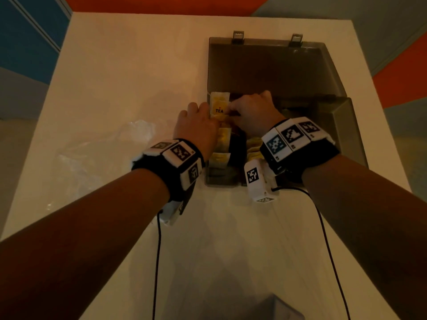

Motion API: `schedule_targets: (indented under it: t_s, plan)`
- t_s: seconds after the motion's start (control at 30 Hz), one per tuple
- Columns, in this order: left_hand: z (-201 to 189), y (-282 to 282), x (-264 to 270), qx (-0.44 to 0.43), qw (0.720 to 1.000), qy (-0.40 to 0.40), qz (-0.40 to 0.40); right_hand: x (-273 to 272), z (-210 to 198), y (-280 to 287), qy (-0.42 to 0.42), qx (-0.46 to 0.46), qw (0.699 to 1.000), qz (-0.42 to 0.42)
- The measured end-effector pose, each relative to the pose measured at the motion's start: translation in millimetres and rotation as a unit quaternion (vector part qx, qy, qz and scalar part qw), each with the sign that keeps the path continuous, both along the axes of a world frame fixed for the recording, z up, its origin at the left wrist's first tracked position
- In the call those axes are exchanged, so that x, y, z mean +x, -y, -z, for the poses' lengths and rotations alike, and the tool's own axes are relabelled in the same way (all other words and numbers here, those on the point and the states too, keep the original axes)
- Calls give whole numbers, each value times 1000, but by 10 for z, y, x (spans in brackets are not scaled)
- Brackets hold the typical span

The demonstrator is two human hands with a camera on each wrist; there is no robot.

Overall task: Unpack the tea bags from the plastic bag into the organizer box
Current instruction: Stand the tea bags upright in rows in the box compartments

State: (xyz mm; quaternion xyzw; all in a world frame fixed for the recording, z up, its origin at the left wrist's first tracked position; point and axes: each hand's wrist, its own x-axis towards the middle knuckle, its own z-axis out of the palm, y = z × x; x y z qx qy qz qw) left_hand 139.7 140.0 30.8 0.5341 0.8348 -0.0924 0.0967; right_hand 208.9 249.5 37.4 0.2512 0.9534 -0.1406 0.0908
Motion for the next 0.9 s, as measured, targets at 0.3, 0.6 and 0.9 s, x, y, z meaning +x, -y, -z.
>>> schedule_targets:
  t_s: [0.3,0.6,0.9]
  plan:
    - [1,11,10,-9,1000,9,24,-26,30,-28,-21,26,999,9]
    - [-131,142,82,-38,997,-8,67,27,83,-19,-1,-18,999,37]
    - [-115,113,-2,-9,998,8,65,53,-11,-120,-33,2,998,54]
